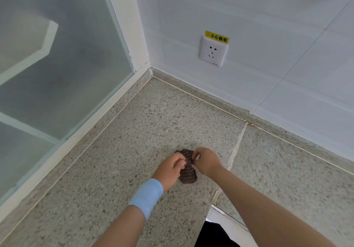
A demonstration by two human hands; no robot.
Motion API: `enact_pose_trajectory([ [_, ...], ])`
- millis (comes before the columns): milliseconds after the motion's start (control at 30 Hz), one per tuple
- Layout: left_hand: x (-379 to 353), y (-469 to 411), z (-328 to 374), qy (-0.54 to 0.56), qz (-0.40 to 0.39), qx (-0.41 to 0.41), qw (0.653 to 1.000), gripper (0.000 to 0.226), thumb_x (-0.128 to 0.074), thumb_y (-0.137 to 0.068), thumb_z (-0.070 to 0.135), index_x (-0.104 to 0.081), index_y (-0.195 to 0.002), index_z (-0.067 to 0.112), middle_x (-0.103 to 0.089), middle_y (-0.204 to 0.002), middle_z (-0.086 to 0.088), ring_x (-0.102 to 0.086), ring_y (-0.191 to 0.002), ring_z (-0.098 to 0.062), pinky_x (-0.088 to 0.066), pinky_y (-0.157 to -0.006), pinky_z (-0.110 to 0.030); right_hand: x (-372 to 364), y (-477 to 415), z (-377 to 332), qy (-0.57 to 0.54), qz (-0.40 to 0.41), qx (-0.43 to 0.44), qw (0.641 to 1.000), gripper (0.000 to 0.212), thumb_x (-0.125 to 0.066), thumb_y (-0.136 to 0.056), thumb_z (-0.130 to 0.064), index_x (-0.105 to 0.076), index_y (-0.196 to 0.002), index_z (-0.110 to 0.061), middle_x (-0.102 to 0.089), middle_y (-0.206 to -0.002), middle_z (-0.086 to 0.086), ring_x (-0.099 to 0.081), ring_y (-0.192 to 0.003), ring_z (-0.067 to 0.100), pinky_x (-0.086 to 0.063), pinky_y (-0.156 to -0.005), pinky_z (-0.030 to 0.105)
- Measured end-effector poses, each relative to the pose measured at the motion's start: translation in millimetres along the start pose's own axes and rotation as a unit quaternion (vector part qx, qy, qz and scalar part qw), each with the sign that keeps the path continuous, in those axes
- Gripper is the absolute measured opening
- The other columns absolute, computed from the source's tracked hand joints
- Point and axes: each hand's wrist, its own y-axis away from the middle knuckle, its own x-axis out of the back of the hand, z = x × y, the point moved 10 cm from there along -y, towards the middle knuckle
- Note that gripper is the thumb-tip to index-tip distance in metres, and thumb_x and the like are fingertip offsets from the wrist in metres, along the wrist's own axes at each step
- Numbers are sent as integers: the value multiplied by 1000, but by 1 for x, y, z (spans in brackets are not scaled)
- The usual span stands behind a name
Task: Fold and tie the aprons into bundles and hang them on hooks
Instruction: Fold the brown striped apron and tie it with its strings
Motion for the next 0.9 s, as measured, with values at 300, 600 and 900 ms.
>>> enact_pose_trajectory([
  [300,-18,-32,15,-86,-10,14,996,18,-51,-99,27,-67,-92,24,-67,-90,6,-62,-85,-14,-47,-72,-24,-15,27,10,-137,4,49,989,17,-63,-87,-17,-59,-91,-32,-50,-48,-12,-40,-42,3,-31,-43,17],
  [600,-3,-30,7,-55,27,42,997,16,-60,-93,27,-72,-82,25,-66,-61,10,-63,-59,-8,-47,-60,-18,-3,23,11,-254,3,25,967,15,-72,-90,-18,-61,-80,-17,-57,-64,-4,-48,-57,8,-38,-54,20],
  [900,-6,-21,5,-89,76,-31,993,18,-65,-93,27,-79,-94,17,-64,-83,-8,-61,-80,-21,-50,-75,-37,-24,28,9,-448,-113,-60,885,13,-73,-90,-16,-65,-80,-12,-35,-49,1,-22,-39,12,-17,-40,19],
])
